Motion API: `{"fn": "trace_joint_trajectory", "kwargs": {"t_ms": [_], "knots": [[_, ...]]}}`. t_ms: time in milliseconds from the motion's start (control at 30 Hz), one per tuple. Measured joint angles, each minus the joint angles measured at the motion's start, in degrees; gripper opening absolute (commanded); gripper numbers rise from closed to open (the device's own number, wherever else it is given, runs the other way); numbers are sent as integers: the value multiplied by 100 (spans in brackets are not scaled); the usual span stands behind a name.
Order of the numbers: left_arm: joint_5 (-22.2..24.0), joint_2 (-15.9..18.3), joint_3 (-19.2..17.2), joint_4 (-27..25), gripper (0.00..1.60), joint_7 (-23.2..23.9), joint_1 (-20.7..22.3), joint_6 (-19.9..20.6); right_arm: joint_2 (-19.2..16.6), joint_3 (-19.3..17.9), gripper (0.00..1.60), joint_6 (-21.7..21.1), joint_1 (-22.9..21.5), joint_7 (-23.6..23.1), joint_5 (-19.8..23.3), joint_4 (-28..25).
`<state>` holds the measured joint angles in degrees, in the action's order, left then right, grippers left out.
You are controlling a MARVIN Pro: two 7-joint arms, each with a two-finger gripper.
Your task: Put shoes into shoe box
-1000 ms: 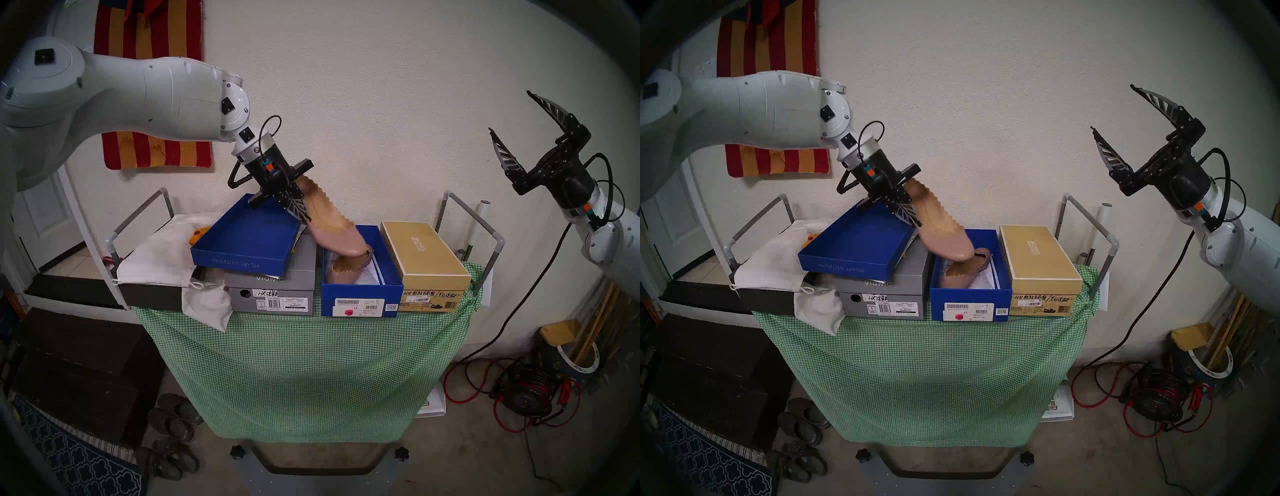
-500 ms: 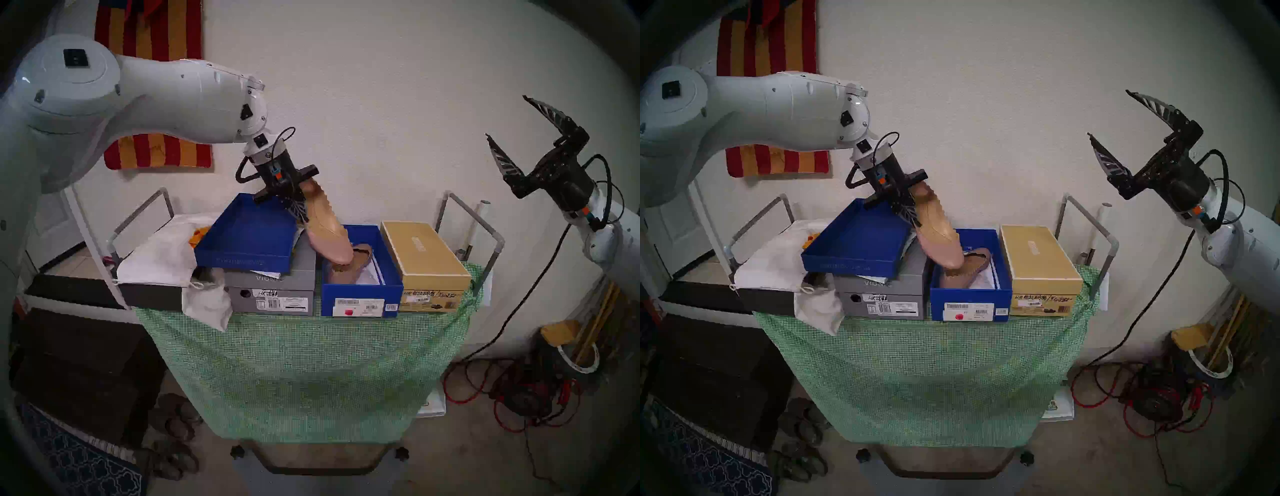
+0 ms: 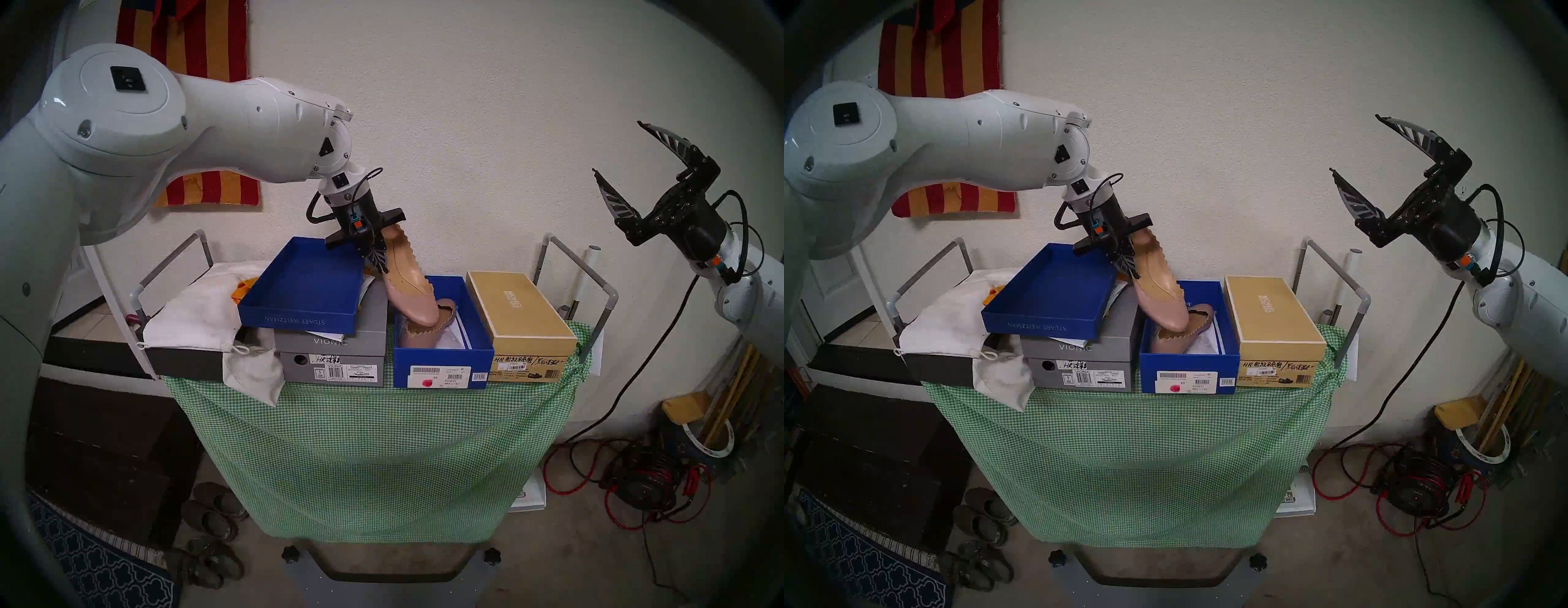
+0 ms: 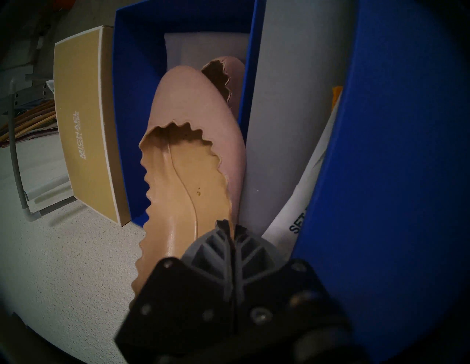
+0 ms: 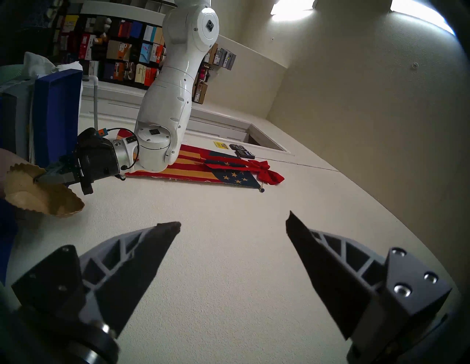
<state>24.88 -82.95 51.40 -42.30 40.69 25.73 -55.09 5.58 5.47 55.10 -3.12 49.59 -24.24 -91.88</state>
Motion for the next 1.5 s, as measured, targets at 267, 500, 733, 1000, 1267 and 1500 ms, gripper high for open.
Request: {"fn": "trace_joint_trajectory", "kwargs": {"t_ms": [267,500,733,1000,1267,1500], "knots": [[-211,-157,-260,-76,0,-205,117,0,0,-49,160,0,37,0,-53,9],[-361,-206,-421,-545,0,-265,272,0,0,-88,160,0,73,0,-55,14],[-510,-76,-446,-1132,0,-265,351,0,0,-129,160,0,109,0,-43,17],[-711,119,-463,-1477,0,-289,407,2,0,-177,160,0,154,0,-38,18],[-910,256,-545,-1591,0,-455,403,2,0,-231,160,0,202,0,-33,19],[-1104,314,-654,-1634,1,-614,397,2,0,-276,160,0,244,0,-29,20]]}}
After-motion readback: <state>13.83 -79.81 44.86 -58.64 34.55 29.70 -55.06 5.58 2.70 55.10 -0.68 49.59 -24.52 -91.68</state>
